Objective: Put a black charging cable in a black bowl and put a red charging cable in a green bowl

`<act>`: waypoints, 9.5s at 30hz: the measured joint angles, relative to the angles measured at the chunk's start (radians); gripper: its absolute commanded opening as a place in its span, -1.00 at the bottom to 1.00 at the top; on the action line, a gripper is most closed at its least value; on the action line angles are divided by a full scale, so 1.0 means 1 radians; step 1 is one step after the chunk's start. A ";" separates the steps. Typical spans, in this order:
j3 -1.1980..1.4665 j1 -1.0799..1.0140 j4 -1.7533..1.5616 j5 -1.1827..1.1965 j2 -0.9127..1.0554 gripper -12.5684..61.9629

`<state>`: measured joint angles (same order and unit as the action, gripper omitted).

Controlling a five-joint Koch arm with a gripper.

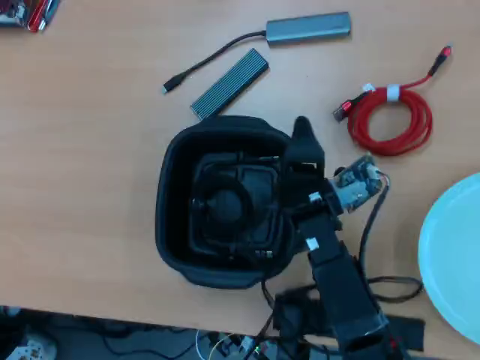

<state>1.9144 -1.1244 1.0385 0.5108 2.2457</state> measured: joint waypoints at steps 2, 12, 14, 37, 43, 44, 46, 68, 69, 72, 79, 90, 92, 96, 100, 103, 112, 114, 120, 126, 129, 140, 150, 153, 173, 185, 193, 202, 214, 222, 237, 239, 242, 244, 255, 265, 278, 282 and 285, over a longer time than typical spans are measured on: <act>0.018 -0.066 0.000 0.000 -0.011 0.85; 0.063 -0.362 -0.156 -0.002 -0.287 0.85; 0.063 -0.393 -0.206 -0.023 -0.310 0.85; 0.178 -0.606 -0.232 -0.259 -0.457 0.85; 0.029 -0.601 -0.126 -0.259 -0.577 0.85; -0.015 -0.595 -0.103 -0.259 -0.611 0.85; -0.092 -0.578 -0.049 -0.259 -0.686 0.85; -0.345 -0.541 0.345 -0.258 -1.042 0.85; -0.347 -0.543 0.347 -0.258 -1.042 0.84; -0.348 -0.541 0.348 -0.258 -1.045 0.84; -0.348 -0.546 0.348 -0.258 -1.045 0.15; -0.419 -0.551 0.311 -0.241 -1.046 -0.85; -0.419 -0.555 0.302 -0.244 -1.046 -0.85; -0.419 -0.580 0.296 -0.245 -1.031 -0.85; -0.417 -0.624 0.278 -0.247 -0.950 -0.85; -0.416 -0.658 0.275 -0.245 -0.847 -0.85; -0.414 -0.670 0.218 -0.244 -0.495 -0.85; -0.414 -0.672 0.216 -0.244 -0.417 -0.85; -0.414 -0.732 0.218 -0.262 -0.196 -0.85; -0.414 -0.943 0.218 -0.265 -0.060 -0.85; -0.407 -1.060 0.218 -0.264 -0.028 -0.85; -0.069 -1.494 0.219 -0.267 -0.015 -0.85; -0.069 -1.635 0.218 -0.281 -0.015 -0.85; -0.048 -1.647 0.222 -0.281 -0.018 -0.85; -0.034 -1.747 0.072 -0.282 -0.238 -0.84; 0.052 -1.772 -0.055 -0.282 -0.261 0.00; 0.087 -1.776 -0.107 -0.279 -0.261 0.25; 0.087 -1.741 -0.107 -0.279 -0.261 0.24; 0.087 -1.138 -0.107 -0.273 -0.225 0.23; 0.150 -0.703 -0.133 -0.273 -0.127 0.23; 1.088 -0.583 -1.281 -0.278 -0.071 0.22; 1.112 -0.575 -1.335 -0.278 -0.071 0.22; 1.123 -0.546 -1.355 -0.278 -0.071 0.22; 1.150 -0.515 -1.358 -0.278 -0.071 0.22; 1.207 -0.449 -1.351 -0.278 -0.071 0.22; 1.207 -0.428 -1.290 -0.278 -0.071 0.22; 1.207 -0.426 -1.289 -0.278 -0.071 0.22; 1.207 -0.425 -1.289 -0.278 -0.071 0.22; 1.207 -0.426 -1.289 -0.278 -0.071 0.22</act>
<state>3.1217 -1.5509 -0.2500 0.2332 2.1752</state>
